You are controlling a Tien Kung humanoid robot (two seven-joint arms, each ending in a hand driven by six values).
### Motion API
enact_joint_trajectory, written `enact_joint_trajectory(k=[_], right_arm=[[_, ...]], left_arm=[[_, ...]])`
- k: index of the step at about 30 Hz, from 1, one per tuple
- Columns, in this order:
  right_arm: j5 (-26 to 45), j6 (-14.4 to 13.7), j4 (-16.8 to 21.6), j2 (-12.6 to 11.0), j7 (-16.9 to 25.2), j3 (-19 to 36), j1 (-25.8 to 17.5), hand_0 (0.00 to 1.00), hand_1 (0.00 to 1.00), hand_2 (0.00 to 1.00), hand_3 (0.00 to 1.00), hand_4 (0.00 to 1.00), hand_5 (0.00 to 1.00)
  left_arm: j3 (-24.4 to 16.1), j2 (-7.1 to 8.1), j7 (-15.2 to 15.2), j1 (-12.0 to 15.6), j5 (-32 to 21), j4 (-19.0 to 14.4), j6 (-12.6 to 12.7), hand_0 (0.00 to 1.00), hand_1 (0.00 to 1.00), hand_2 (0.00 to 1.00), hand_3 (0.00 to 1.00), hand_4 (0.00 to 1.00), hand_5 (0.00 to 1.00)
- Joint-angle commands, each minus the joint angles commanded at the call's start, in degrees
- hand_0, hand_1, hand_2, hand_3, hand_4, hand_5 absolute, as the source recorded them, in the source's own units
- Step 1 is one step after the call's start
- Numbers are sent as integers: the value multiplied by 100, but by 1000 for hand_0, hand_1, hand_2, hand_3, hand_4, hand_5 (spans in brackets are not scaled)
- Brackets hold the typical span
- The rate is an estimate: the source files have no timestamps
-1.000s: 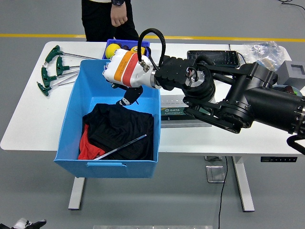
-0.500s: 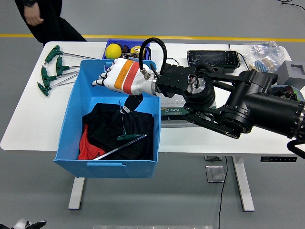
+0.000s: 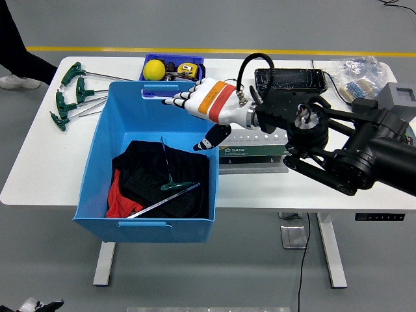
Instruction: Lift tool from toolbox,place it in box,lift tool from toolbox,place it in box
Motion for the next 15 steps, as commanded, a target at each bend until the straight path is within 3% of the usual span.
enact_joint_trajectory(k=[6, 9, 10, 15], right_arm=[[1282, -55, 352, -745, 257, 812, -685, 806, 784, 888, 915, 986, 584], [2027, 106, 554, -1119, 488, 1316, -1191, 806, 784, 888, 915, 986, 584], [2250, 181, 599, -1217, 556, 1472, -1352, 830, 809, 876, 904, 998, 727], [3479, 556, 894, -1678, 726, 2520, -2421, 830, 809, 876, 904, 998, 727]], left_arm=[[-83, -16, 15, 57, 146, 0, -7, 704, 666, 698, 638, 670, 667], [-106, -25, 15, 71, 194, 0, -4, 704, 666, 698, 638, 670, 667], [-103, -28, 13, 76, 189, 0, 3, 704, 668, 699, 635, 670, 667], [-88, -33, -1, 92, 215, 0, 15, 704, 668, 699, 635, 670, 667]])
